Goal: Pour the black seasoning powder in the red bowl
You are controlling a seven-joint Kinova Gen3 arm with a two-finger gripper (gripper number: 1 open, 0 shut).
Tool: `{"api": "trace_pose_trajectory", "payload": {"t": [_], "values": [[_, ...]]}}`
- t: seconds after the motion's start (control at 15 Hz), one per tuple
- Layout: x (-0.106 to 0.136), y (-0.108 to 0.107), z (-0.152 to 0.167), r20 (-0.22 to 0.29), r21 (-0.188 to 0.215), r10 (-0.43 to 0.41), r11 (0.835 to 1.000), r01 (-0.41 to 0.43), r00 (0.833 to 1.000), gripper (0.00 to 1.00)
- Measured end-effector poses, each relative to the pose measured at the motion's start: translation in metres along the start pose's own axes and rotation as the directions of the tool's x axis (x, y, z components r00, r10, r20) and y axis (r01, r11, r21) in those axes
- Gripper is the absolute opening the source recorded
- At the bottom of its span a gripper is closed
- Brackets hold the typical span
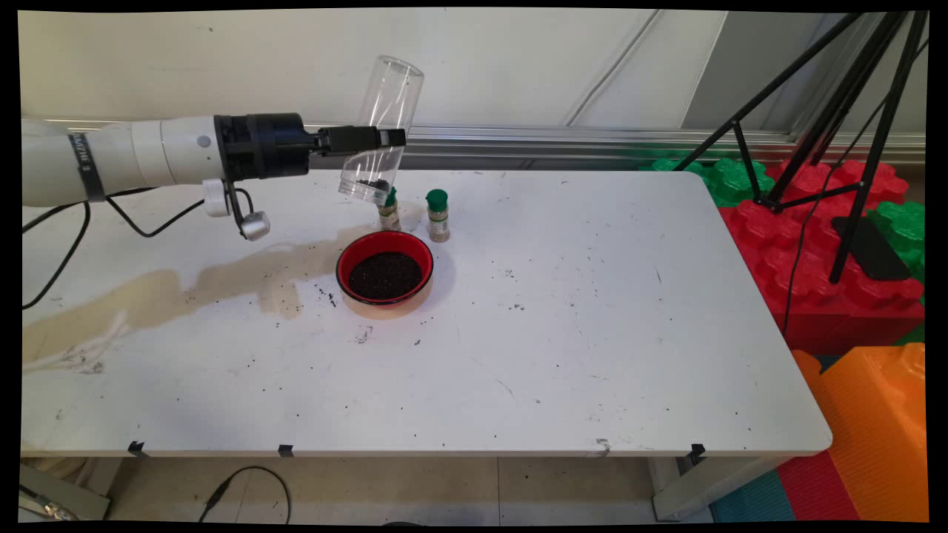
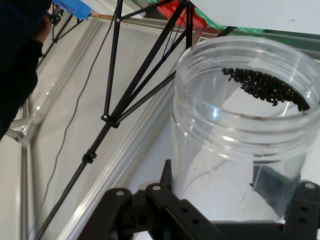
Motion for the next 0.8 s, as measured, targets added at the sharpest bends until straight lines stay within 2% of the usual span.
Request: {"api": "trace_pose_trajectory", "payload": {"t": [0.47, 0.67, 0.8], "values": [[-0.01, -0.009, -0.007, 0.025, -0.023, -0.138, 0.99, 0.138, 0.99, 0.0], [-0.016, -0.015, -0.01, 0.042, -0.026, -0.221, 0.975, 0.223, 0.974, 0.0], [-0.022, -0.021, -0.013, 0.058, -0.03, -0.301, 0.953, 0.303, 0.952, 0.0]]}}
